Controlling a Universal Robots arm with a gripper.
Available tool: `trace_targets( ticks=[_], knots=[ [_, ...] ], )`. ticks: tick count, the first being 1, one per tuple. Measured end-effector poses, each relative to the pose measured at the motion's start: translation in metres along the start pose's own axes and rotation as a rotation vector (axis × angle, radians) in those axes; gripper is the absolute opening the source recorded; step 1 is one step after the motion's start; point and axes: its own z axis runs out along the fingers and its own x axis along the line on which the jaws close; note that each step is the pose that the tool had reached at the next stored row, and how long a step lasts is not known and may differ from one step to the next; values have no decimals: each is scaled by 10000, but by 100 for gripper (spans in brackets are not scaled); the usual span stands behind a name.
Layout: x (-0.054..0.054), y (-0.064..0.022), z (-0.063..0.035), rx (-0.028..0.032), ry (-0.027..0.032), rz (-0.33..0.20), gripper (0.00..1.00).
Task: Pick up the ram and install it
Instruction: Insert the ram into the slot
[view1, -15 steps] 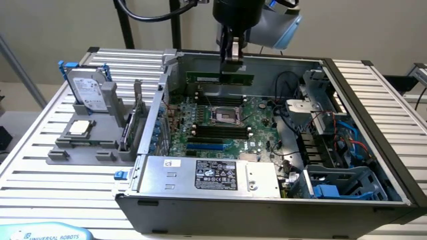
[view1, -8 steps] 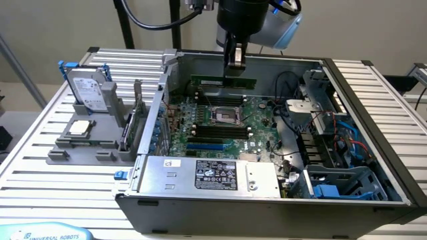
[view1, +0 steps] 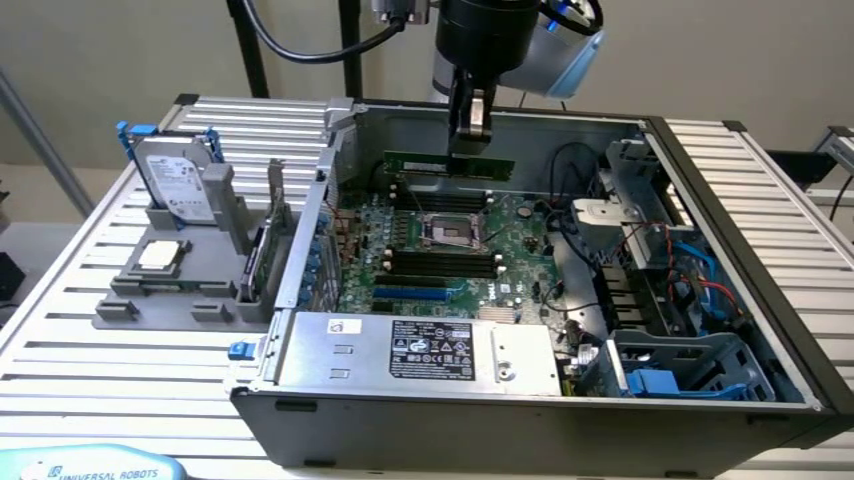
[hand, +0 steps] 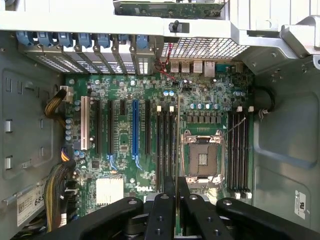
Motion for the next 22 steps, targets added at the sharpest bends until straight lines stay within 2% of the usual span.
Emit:
trace_targets(
  ticks=[13, 22],
  knots=[
    [0, -1, 4, 0, 0, -1, 14],
    [7, -48, 157, 0, 0, -1, 14]
  ],
)
